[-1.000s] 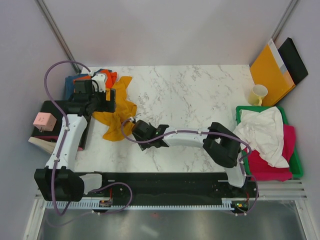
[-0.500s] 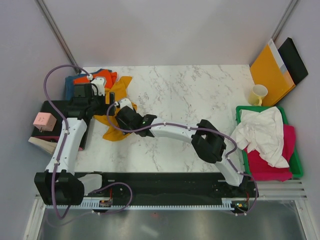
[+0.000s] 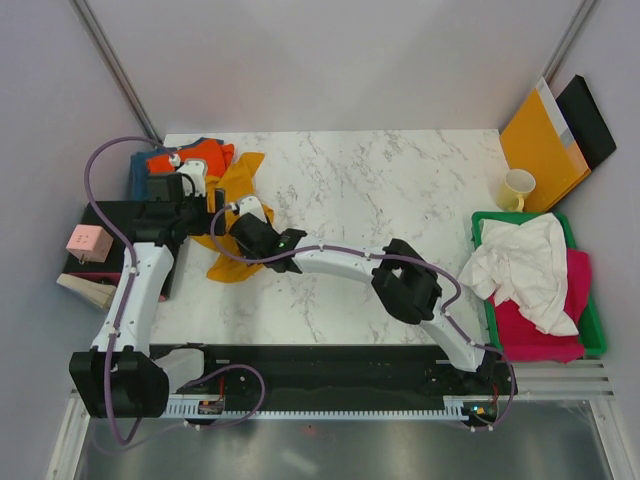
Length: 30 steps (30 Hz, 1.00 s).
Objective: Fold and stack the t-shirts
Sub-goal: Flatten out the tshirt
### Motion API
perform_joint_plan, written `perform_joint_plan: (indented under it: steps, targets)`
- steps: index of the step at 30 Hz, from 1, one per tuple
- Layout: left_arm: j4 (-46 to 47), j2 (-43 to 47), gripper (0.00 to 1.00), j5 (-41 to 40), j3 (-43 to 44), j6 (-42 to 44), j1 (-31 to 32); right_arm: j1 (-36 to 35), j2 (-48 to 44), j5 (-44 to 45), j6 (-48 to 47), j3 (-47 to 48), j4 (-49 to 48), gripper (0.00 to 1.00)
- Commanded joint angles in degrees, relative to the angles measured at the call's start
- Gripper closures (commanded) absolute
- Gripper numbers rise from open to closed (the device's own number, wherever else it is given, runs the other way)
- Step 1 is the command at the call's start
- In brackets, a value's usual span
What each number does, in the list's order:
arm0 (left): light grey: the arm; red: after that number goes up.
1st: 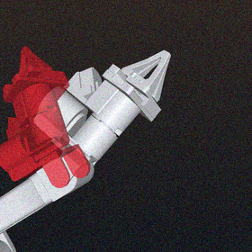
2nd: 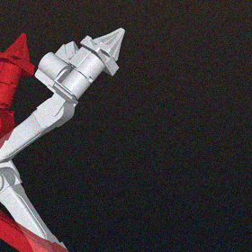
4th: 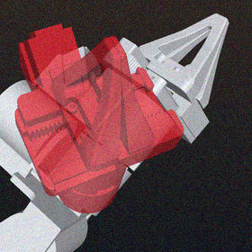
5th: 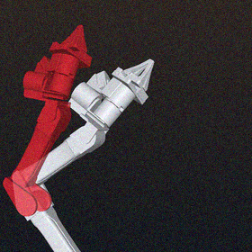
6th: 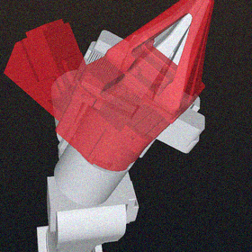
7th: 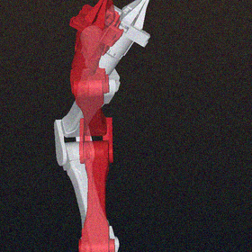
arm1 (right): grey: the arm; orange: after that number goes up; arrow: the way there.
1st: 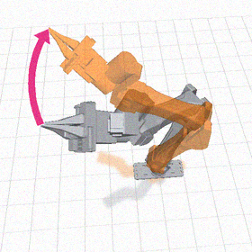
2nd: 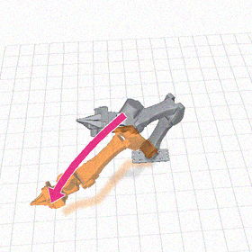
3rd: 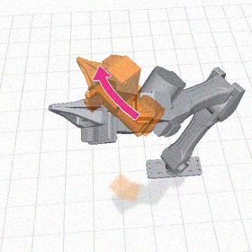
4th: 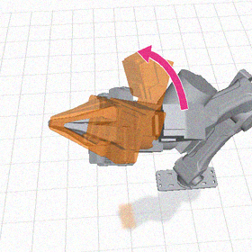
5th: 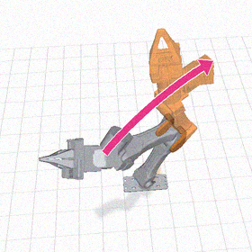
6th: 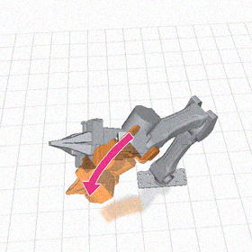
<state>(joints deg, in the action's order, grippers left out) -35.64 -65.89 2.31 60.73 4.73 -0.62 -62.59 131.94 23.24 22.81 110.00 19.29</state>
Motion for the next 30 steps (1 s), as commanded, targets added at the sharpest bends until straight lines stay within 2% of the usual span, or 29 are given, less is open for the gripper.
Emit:
perform_joint_plan:
  steps: [1,4,8,10,11,13,14,20,26,30]
  targets:
    - [-1.27,1.29,0.01,3.49,-0.52,-0.25,0.71,0.89,-0.98,4.00,2.15,-3.11,-0.04,0.43]
    - [-1.01,0.85,0.01,3.85,-0.70,-0.60,0.71,1.15,-0.98,4.53,2.33,-4.26,0.05,0.42]
    - [-1.01,0.58,0.01,3.94,-0.44,-0.69,0.71,2.12,-0.63,3.74,3.47,-5.23,0.40,0.51]
    - [-1.10,0.76,0.01,4.28,-0.52,-0.78,0.71,2.38,-0.72,3.30,4.00,-5.84,0.66,0.61]
    - [-1.01,0.76,0.01,4.20,-0.61,-0.60,0.71,2.64,-0.89,3.39,4.17,-6.11,0.66,0.71]
    - [-1.01,0.94,0.01,4.11,-0.96,-0.60,0.71,2.82,-1.68,4.17,4.52,-7.07,0.66,0.84]
    - [-0.93,0.94,0.01,4.11,-1.05,-0.60,0.71,2.91,-2.12,4.61,4.44,-7.34,0.66,1.00]
    - [-0.57,0.76,0.01,4.11,-1.14,-0.69,0.71,4.14,-10.37,9.80,3.82,-13.04,0.66,1.00]
    - [0.22,-0.20,0.02,4.81,-1.14,-1.04,0.71,8.00,-27.66,16.21,4.44,-27.96,1.19,1.00]
    - [0.66,-0.91,0.02,5.60,-1.40,-1.13,0.71,12.31,-33.93,17.45,6.11,-34.93,3.29,1.00]
